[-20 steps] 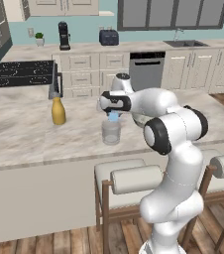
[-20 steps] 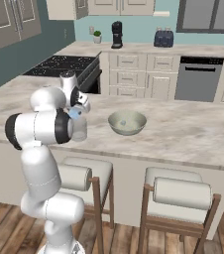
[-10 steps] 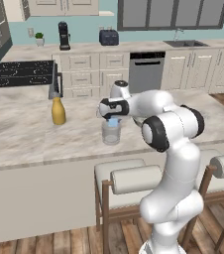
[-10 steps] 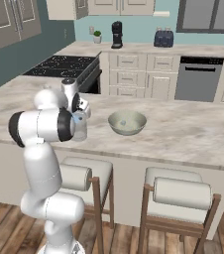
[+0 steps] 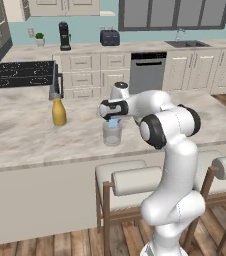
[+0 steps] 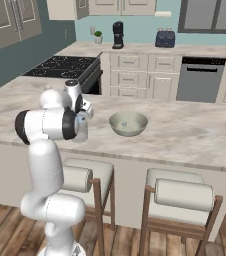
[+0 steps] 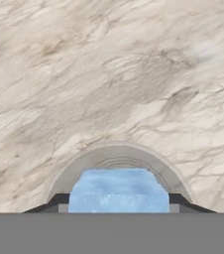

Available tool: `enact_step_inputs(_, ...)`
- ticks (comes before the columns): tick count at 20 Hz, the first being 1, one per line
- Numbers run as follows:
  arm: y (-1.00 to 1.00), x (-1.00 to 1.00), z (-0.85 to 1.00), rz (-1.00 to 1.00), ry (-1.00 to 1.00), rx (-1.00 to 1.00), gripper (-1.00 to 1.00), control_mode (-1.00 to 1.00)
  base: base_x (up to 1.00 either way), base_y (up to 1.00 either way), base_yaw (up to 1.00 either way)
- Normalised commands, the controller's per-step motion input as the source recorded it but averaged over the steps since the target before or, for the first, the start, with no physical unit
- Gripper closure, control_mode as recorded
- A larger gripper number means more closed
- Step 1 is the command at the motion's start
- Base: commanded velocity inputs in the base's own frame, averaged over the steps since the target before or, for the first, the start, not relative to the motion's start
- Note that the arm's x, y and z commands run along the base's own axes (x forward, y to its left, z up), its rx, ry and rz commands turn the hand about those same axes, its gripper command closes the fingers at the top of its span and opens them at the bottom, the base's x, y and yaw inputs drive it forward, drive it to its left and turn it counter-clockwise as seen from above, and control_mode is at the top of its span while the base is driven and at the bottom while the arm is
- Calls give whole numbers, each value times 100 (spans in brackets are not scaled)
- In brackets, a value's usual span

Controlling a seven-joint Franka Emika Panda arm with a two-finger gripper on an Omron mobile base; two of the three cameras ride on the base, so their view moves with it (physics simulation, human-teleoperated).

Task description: There are two ice cubes in the ice bowl. Place both ice cubes in the glass cup.

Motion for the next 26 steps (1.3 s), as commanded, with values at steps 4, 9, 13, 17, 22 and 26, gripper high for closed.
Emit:
enact_step_inputs(4, 0, 11, -12, 0, 0, 0, 100, -100, 0, 0, 0)
enact_step_inputs(9, 0, 16, -8, 0, 0, 0, -100, -100, 0, 0, 0)
enact_step_inputs(13, 0, 12, 0, 0, 0, 0, -100, -100, 0, 0, 0)
enact_step_inputs(17, 0, 5, 17, 0, 0, 1, -100, -100, 0, 0, 0)
enact_step_inputs(22, -18, 0, 45, -1, -1, 2, -100, -100, 0, 0, 0)
enact_step_inputs(26, -98, 0, 1, -3, 0, 0, -100, -100, 0, 0, 0)
